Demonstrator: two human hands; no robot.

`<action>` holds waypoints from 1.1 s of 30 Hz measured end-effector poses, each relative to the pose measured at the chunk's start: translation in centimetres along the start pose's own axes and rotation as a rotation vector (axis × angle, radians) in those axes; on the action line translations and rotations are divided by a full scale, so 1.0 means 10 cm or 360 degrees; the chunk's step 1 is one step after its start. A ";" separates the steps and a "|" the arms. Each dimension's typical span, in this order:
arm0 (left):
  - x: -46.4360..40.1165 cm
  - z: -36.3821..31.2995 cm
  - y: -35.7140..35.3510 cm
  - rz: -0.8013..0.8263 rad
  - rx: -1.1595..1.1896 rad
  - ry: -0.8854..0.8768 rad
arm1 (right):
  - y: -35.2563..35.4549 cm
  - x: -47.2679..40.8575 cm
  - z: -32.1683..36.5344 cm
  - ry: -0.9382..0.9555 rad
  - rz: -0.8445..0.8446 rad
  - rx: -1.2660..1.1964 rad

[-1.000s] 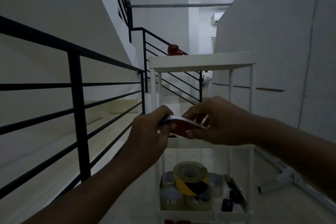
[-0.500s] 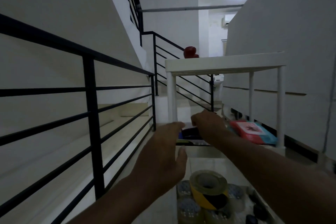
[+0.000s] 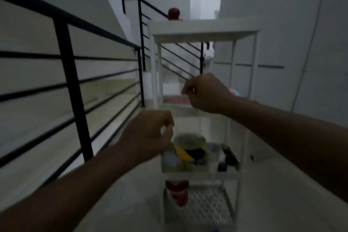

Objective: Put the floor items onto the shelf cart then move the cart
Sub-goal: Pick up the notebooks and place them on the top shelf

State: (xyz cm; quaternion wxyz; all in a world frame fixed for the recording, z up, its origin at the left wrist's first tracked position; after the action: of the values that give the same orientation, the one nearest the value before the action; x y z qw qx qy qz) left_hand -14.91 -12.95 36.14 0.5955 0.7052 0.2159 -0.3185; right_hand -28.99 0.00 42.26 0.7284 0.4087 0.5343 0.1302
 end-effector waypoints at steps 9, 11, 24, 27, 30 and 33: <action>0.90 -0.41 -0.46 0.0231 0.0139 0.0164 | -0.29 1.74 0.55 -0.0058 0.0434 -0.0056; 1.16 -0.43 -0.62 0.0306 0.0157 0.0201 | -0.50 2.06 0.56 -0.0137 0.0606 -0.0018; 2.11 -0.06 -1.55 0.0735 0.0223 0.0395 | -2.57 2.97 0.05 -0.0560 0.1713 0.0092; 2.32 0.12 -1.78 0.0825 0.0223 0.0401 | -3.01 3.00 -0.07 -0.0611 0.1792 0.0154; 2.50 0.27 -2.03 0.0887 0.0251 0.0446 | -3.36 3.04 -0.18 -0.0660 0.1857 0.0209; 2.62 0.37 -2.24 0.0906 0.0288 0.0524 | -3.56 3.07 -0.28 -0.0655 0.1890 0.0257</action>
State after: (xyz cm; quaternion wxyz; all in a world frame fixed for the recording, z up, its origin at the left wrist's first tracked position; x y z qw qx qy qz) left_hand -12.44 -14.12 1.59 0.5526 0.8292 0.0746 -0.0392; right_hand -28.18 -1.99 -4.77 0.5867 0.7058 0.0736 0.3901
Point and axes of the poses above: each hand's wrist, its own x-axis away from the middle knuckle, its own y-axis out of the back of the hand, z = x × y, the point moved 3 cm from there along -x, towards the middle knuckle, and after that the axes turned 6 degrees about -x, right-handed, at the moved point
